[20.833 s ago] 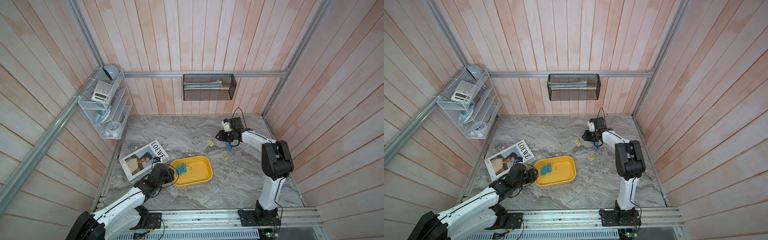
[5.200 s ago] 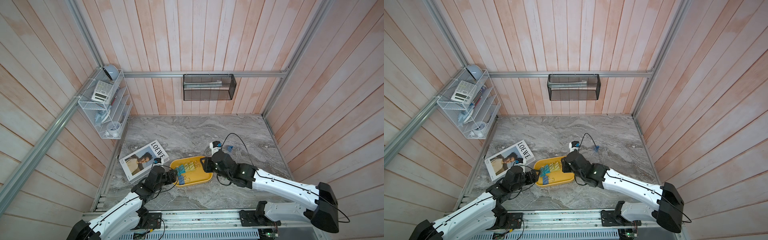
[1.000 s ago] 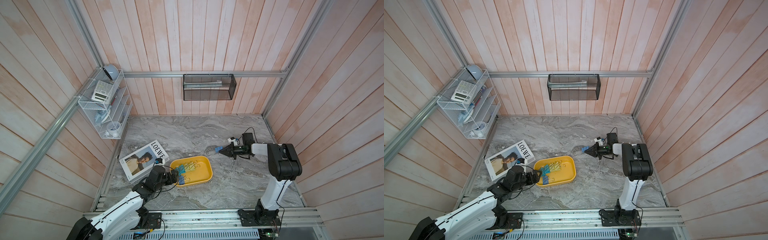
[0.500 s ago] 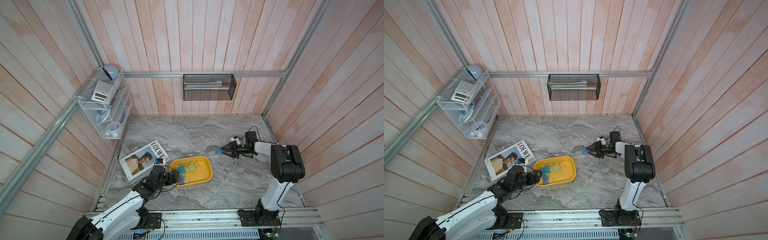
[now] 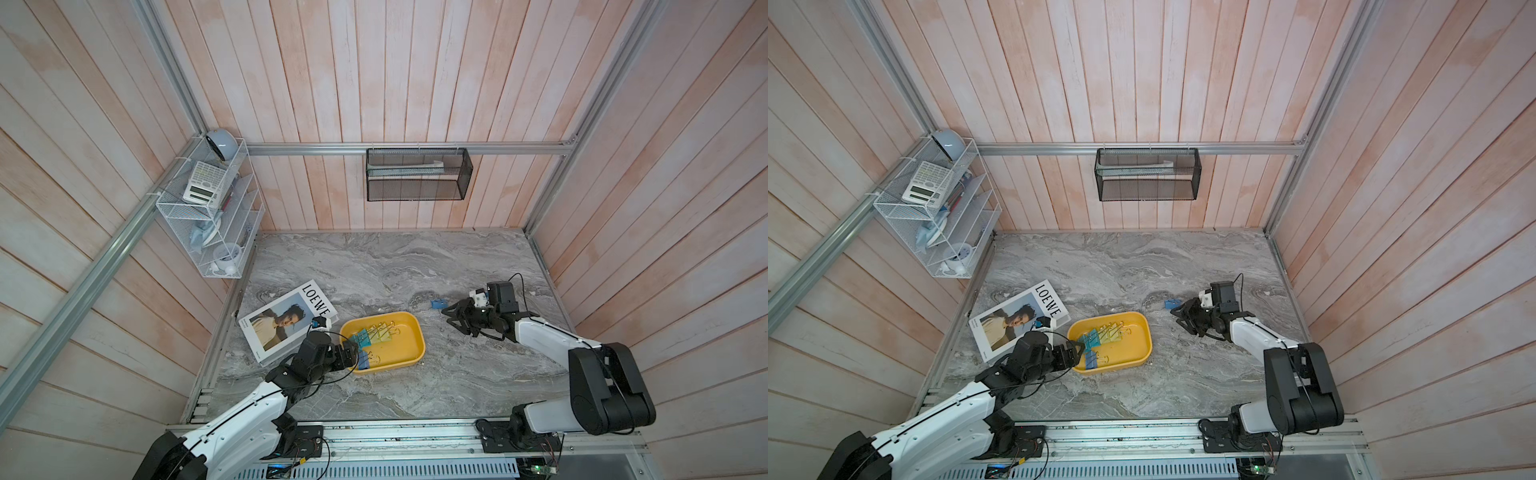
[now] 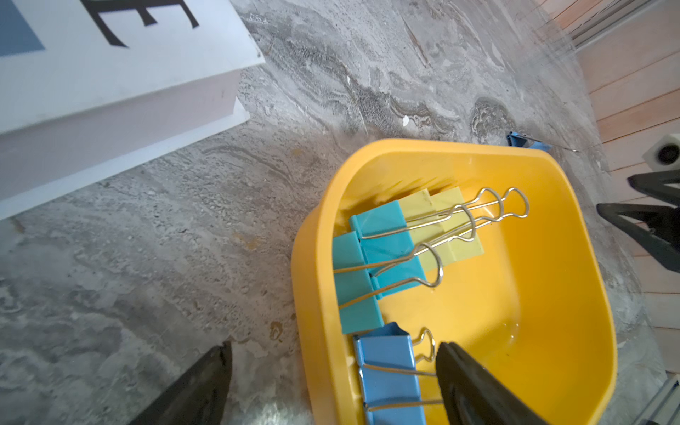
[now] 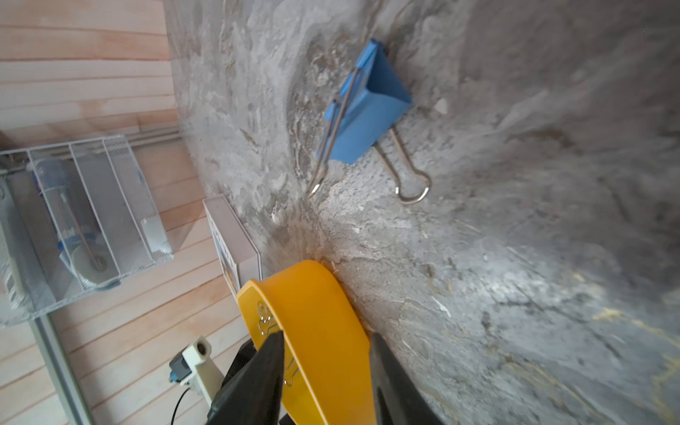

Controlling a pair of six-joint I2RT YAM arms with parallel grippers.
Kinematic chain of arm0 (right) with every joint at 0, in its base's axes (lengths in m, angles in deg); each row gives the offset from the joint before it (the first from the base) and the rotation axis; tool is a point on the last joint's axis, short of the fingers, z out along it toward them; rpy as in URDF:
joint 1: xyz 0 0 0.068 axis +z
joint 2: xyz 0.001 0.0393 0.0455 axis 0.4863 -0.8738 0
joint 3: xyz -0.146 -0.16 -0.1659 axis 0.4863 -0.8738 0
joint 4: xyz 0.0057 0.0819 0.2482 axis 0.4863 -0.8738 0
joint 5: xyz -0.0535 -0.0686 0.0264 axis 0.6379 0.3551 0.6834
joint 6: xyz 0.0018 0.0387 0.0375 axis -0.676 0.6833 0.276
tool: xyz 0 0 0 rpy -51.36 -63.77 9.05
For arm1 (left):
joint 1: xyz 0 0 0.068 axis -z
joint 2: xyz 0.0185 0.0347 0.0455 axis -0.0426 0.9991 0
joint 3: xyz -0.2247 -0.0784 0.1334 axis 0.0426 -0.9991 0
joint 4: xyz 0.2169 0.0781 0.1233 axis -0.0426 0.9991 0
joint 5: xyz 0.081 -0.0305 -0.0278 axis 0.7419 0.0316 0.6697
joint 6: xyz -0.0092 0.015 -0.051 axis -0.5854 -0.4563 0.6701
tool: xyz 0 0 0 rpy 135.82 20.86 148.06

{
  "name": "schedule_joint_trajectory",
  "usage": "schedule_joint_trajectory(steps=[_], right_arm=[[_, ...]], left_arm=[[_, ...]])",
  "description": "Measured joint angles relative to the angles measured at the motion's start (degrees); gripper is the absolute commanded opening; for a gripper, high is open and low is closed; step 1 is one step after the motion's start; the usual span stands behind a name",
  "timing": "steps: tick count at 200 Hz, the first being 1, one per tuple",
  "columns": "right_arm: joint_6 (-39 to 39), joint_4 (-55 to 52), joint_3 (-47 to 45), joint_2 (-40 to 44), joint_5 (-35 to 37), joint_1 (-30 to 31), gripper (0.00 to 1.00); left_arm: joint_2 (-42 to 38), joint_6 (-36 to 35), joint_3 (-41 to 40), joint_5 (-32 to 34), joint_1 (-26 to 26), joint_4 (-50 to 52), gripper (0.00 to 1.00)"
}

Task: Put the binder clips in the storage box
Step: Pick up the binder clip at the center of the board.

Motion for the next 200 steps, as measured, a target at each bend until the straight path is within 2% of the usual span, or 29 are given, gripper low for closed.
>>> schedule_joint_trajectory(steps=[44, 82, 143, 200], right_arm=[[9.1, 6.1, -3.1, 0.9, 11.5, 1.3, 0.39], [14.4, 10.6, -3.3, 0.2, 17.4, 3.5, 0.39], [20.4, 17.3, -0.7, -8.0, 20.2, 5.7, 0.39], [22.7, 21.0, 3.1, -13.5, 20.5, 6.1, 0.37]], left_arm=[[0.0, 0.0, 0.0, 0.0, 0.0, 0.0, 0.93], [0.0, 0.0, 0.0, 0.0, 0.0, 0.0, 0.93], [-0.5, 0.0, 0.0, 0.0, 0.0, 0.0, 0.93], [-0.5, 0.0, 0.0, 0.0, 0.0, 0.0, 0.94]])
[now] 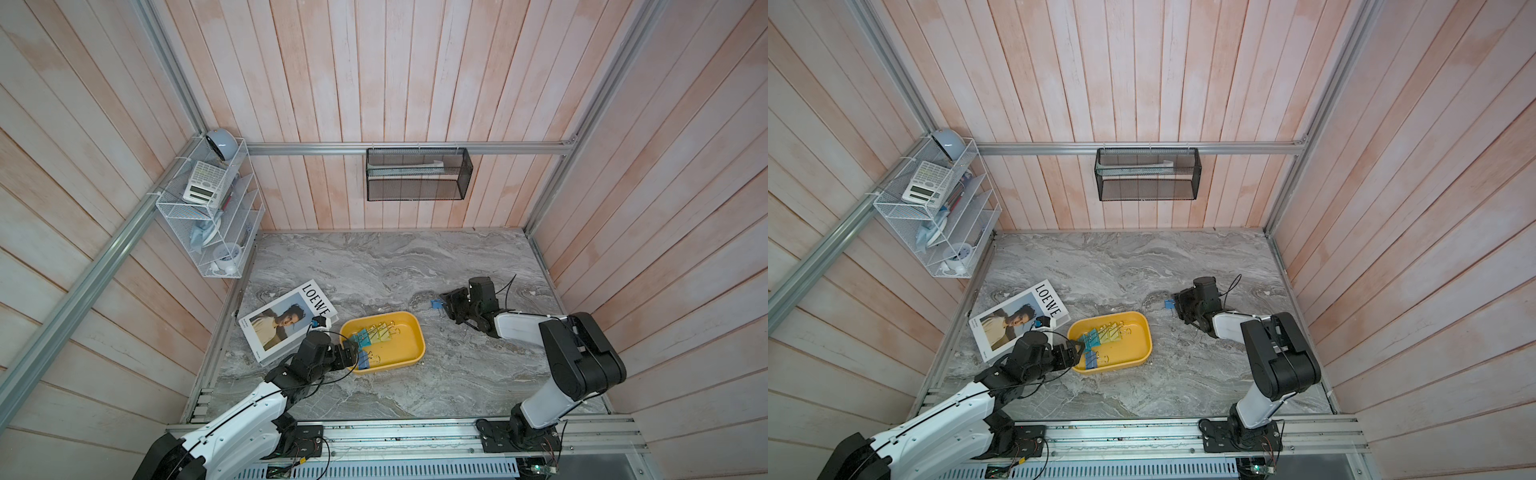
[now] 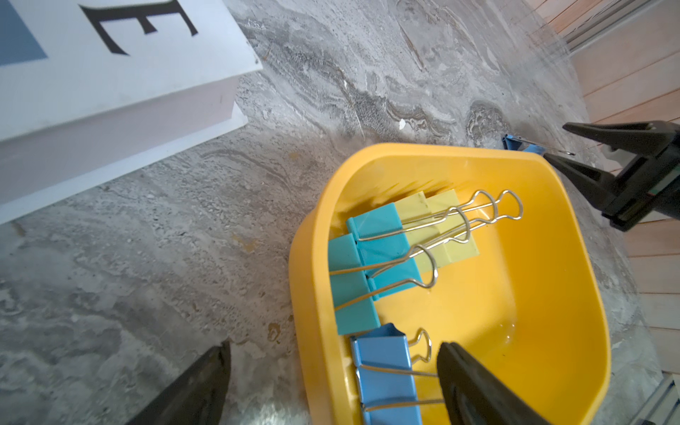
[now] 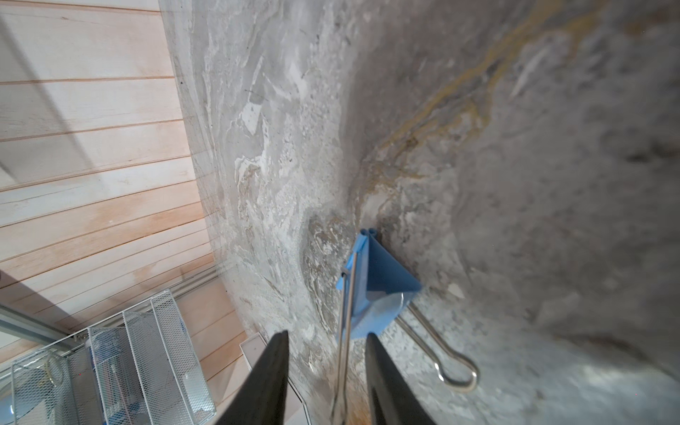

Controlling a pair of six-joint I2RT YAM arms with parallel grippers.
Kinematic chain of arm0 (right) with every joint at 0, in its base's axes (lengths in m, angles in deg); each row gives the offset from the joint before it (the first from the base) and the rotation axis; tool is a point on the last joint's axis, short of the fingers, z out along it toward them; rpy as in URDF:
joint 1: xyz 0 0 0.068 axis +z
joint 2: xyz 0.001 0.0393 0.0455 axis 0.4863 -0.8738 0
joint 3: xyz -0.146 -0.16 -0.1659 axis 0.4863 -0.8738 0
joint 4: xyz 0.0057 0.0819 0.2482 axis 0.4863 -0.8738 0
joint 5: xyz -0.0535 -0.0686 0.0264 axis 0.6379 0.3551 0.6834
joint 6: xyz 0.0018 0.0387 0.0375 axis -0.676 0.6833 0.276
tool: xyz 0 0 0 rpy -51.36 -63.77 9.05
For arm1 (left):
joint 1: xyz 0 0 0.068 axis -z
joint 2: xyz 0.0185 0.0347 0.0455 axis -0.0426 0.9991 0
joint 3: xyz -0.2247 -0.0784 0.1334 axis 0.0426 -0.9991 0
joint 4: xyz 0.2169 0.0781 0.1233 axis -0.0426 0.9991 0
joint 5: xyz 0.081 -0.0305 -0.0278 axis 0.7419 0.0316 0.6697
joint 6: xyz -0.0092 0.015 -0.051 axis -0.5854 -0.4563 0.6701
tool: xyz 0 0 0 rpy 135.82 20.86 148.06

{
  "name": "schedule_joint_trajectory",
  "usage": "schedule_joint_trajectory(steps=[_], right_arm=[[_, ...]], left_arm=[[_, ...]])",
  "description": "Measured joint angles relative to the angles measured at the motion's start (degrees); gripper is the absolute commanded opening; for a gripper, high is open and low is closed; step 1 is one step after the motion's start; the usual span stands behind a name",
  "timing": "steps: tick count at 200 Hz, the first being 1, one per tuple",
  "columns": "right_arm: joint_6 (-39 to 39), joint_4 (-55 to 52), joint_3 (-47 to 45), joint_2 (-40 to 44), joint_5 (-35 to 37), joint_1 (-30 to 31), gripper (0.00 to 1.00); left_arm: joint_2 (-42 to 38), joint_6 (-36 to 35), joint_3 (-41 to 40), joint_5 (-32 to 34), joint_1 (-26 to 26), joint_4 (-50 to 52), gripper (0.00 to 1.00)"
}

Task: Put the binder clips in the storage box
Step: Pick up the binder clip at the center of the board.

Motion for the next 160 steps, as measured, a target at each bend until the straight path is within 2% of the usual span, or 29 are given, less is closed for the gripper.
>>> schedule_joint_trajectory(steps=[34, 84, 135, 160], right_arm=[[0.8, 0.8, 1.9, -2.4, -0.2, 0.6, 0.31], [0.5, 0.9, 3.2, -3.7, -1.1, 0.9, 0.00], [-1.0, -0.2, 5.3, -4.2, -4.2, 0.5, 0.00], [-6.4, -6.4, 9.3, -3.8, -9.3, 0.0, 0.00]], left_arm=[[0.0, 0.0, 0.0, 0.0, 0.0, 0.0, 0.94], [0.0, 0.0, 0.0, 0.0, 0.0, 0.0, 0.94], [-0.1, 0.0, -0.1, 0.0, 0.0, 0.0, 0.94], [-0.2, 0.0, -0.1, 0.0, 0.0, 0.0, 0.94]])
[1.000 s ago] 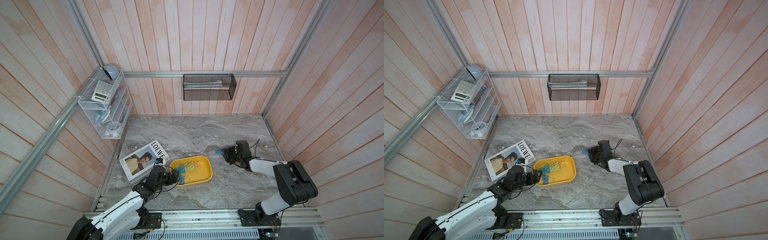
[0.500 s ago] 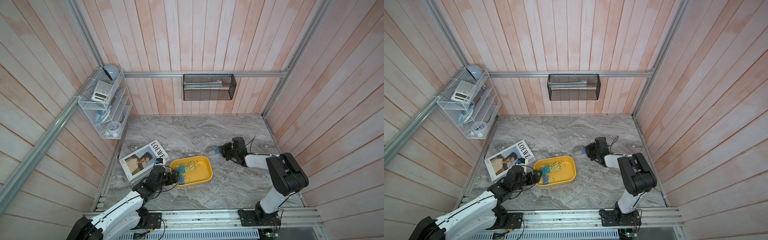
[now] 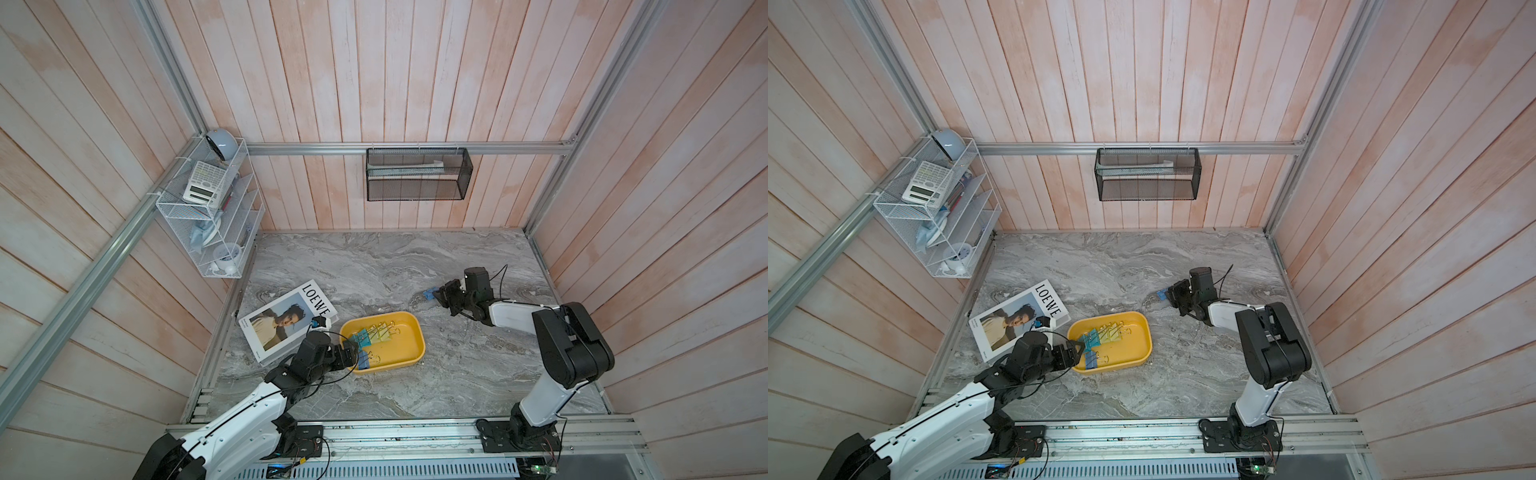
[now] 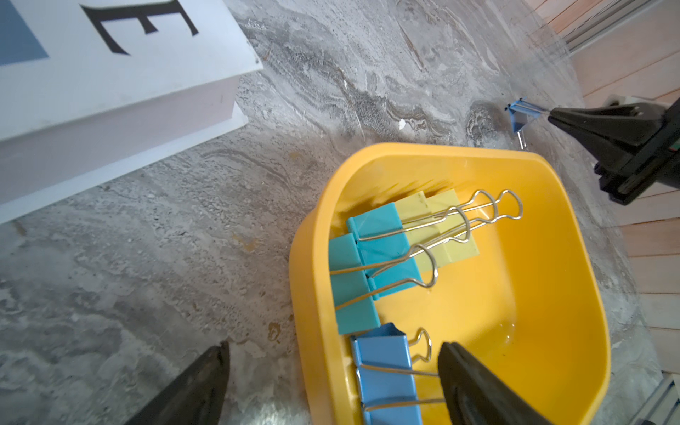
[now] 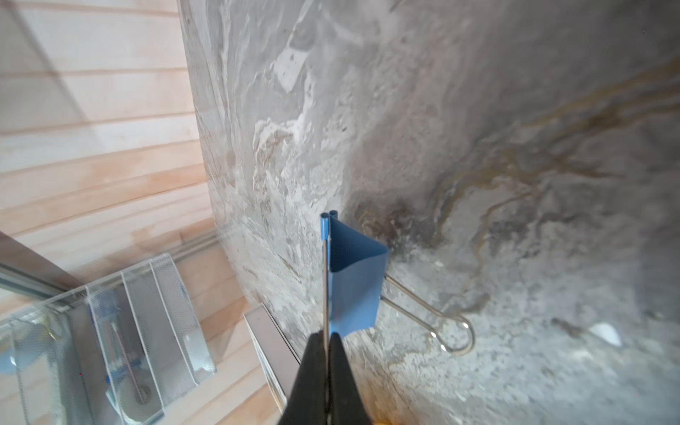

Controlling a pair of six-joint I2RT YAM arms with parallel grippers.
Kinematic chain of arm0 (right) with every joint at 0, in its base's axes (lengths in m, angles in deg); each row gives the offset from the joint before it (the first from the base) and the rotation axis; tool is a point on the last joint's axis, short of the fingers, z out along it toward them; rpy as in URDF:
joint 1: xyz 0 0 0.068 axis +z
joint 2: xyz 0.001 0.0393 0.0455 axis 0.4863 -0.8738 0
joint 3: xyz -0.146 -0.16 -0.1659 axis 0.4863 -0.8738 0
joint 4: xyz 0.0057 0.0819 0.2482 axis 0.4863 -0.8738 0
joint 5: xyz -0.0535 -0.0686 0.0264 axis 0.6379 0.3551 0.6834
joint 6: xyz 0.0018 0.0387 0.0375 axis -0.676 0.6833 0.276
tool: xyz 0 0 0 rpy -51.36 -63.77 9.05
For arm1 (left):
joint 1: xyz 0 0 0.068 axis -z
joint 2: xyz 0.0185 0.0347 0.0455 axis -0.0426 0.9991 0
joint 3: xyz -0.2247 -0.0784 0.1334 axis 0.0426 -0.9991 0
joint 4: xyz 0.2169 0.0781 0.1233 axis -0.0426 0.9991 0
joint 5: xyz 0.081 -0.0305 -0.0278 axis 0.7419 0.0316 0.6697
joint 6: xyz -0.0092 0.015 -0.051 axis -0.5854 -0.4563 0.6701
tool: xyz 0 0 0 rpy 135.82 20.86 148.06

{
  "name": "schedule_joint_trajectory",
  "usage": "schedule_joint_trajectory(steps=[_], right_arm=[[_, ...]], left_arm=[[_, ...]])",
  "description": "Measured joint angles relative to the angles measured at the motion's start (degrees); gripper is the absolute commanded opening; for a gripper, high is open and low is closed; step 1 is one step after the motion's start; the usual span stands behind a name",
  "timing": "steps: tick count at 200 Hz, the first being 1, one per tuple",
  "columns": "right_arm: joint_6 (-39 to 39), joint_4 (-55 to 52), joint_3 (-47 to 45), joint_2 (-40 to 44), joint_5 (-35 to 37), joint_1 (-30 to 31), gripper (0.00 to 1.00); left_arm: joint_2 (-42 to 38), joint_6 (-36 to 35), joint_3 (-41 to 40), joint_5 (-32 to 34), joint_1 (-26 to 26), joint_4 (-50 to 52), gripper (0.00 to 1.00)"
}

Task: Put the binder clips in the storage box
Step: Pick up the binder clip at the center of the board, then place the binder clip in the storage box.

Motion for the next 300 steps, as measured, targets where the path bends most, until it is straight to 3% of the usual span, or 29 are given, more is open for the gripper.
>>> schedule_joint_trajectory(steps=[55, 90, 117, 137, 197, 300], right_arm=[[-22.5, -24.8, 13.9, 11.3, -15.2, 2.8, 0.00], [-31.8, -35.2, 15.9, 16.0, -19.8, 12.4, 0.00], [-34.4, -39.1, 15.3, 12.8, -20.7, 20.9, 0.00], [-35.5, -40.4, 13.5, 10.6, -20.8, 23.8, 0.00], [-40.5, -45.0, 12.4, 6.9, -20.3, 24.3, 0.00], [-43.6, -46.4, 19.8, -2.9, -19.5, 25.4, 0.00]], left_arm=[[0.0, 0.0, 0.0, 0.0, 0.0, 0.0, 0.95], [0.0, 0.0, 0.0, 0.0, 0.0, 0.0, 0.95], [0.0, 0.0, 0.0, 0.0, 0.0, 0.0, 0.96], [0.0, 0.0, 0.0, 0.0, 0.0, 0.0, 0.96], [0.0, 0.0, 0.0, 0.0, 0.0, 0.0, 0.96], [0.1, 0.0, 0.0, 0.0, 0.0, 0.0, 0.97]])
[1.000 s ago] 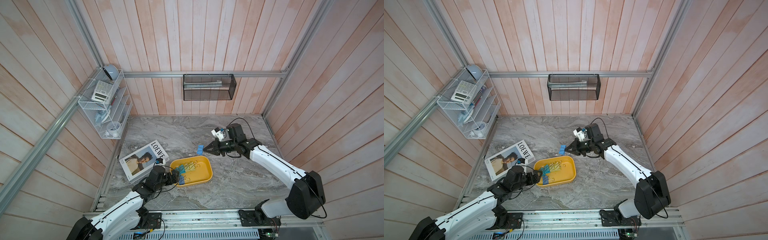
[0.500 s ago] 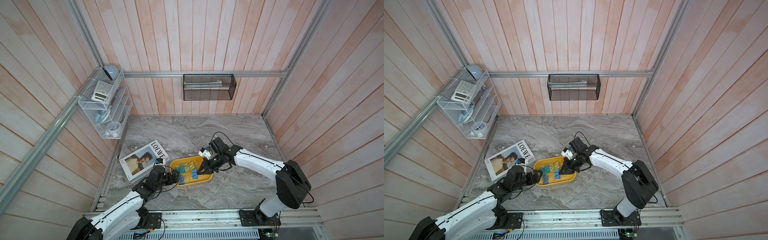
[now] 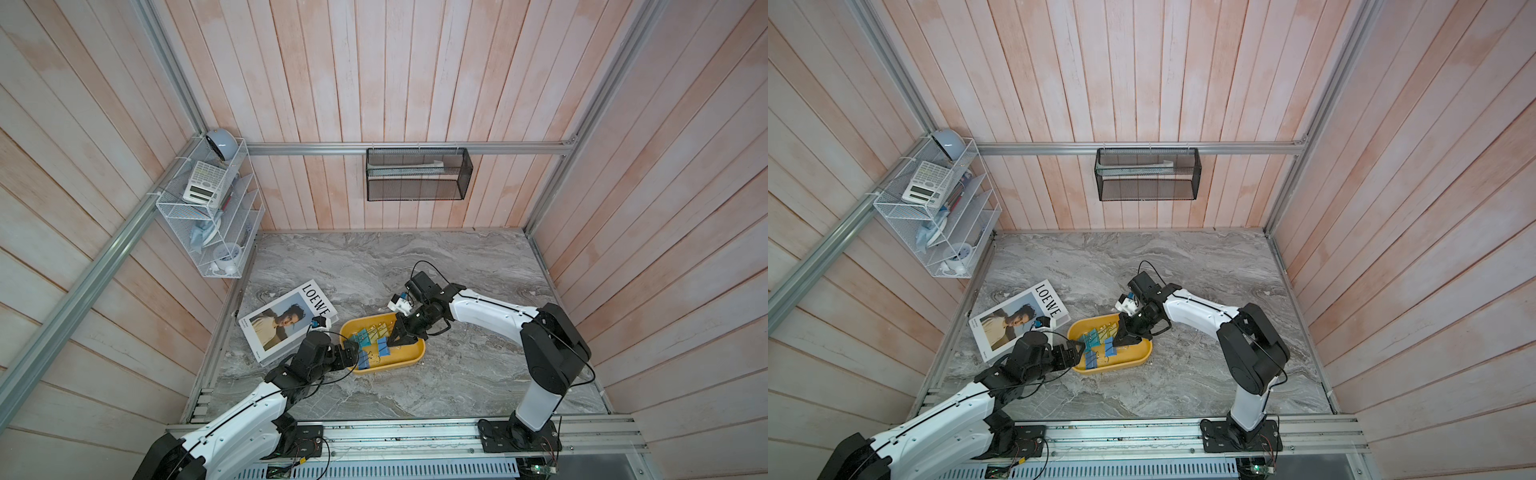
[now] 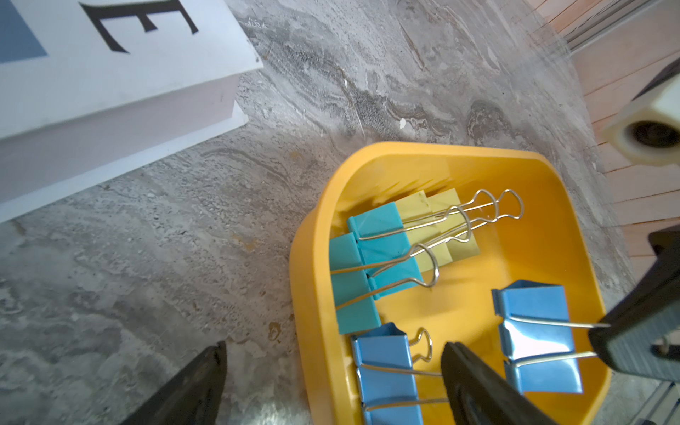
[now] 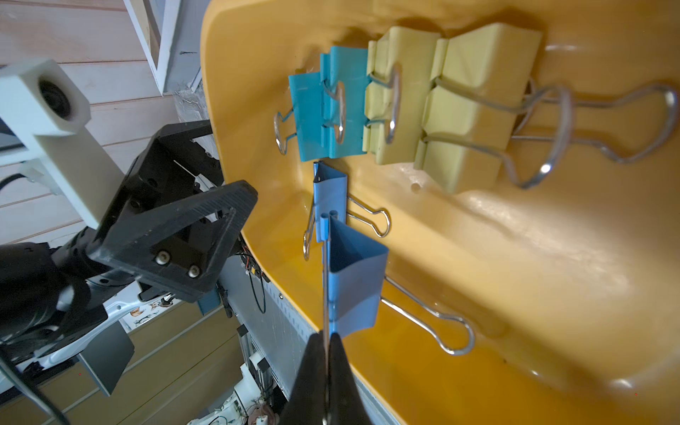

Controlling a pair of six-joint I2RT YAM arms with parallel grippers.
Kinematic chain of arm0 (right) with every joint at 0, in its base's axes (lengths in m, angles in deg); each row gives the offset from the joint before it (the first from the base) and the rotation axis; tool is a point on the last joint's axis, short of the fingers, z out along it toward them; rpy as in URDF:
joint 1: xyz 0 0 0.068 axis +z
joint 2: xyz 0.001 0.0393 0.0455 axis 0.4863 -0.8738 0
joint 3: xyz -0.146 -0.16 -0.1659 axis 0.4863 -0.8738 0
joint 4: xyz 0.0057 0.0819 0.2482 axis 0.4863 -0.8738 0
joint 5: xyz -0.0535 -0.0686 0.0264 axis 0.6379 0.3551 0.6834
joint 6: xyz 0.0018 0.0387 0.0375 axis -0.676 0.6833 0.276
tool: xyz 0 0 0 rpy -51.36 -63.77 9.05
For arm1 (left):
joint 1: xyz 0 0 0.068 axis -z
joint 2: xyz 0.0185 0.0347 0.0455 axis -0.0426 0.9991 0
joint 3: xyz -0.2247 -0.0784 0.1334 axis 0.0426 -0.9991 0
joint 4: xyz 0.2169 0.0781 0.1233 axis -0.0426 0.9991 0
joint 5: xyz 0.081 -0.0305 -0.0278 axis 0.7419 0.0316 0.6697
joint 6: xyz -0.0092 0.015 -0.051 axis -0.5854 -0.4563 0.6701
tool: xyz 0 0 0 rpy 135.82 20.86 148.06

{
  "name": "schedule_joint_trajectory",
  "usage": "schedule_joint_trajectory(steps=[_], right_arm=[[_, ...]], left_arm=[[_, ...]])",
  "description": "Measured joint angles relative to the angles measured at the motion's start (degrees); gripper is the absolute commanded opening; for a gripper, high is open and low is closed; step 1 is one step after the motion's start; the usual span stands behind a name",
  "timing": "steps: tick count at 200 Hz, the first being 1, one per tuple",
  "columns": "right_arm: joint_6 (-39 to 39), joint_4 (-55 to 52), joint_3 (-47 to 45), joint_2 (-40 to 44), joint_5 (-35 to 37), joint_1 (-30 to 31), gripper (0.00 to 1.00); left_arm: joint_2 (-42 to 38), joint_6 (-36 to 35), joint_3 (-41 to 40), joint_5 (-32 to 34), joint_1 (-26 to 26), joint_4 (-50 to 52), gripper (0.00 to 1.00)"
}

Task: Put the binder clips in the storage box
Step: Place the binder clip in the storage box.

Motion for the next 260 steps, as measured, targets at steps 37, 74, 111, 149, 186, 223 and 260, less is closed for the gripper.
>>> schedule_joint_trajectory(steps=[37, 74, 111, 149, 186, 223, 260], right_arm=[[0.0, 0.4, 1.2, -2.2, 0.0, 1.6, 0.00], [0.3, 0.6, 1.6, -4.4, 0.0, 2.5, 0.00], [1.3, 1.7, 2.8, -5.8, 0.0, 3.1, 0.00], [2.6, 3.8, 3.0, -7.1, 0.0, 3.8, 0.00], [3.2, 4.9, 3.0, -7.9, 0.0, 4.3, 0.00], [3.3, 5.1, 3.0, -8.5, 0.0, 4.5, 0.00], [3.3, 5.1, 3.0, -8.9, 0.0, 4.6, 0.05]], left_arm=[[0.0, 0.0, 0.0, 0.0, 0.0, 0.0, 0.97], [0.0, 0.0, 0.0, 0.0, 0.0, -0.3, 0.97], [0.0, 0.0, 0.0, 0.0, 0.0, -0.4, 0.97], [0.0, 0.0, 0.0, 0.0, 0.0, -0.4, 0.97], [0.0, 0.0, 0.0, 0.0, 0.0, -0.4, 0.97], [0.0, 0.0, 0.0, 0.0, 0.0, -0.4, 0.97], [0.0, 0.0, 0.0, 0.0, 0.0, -0.4, 0.98]])
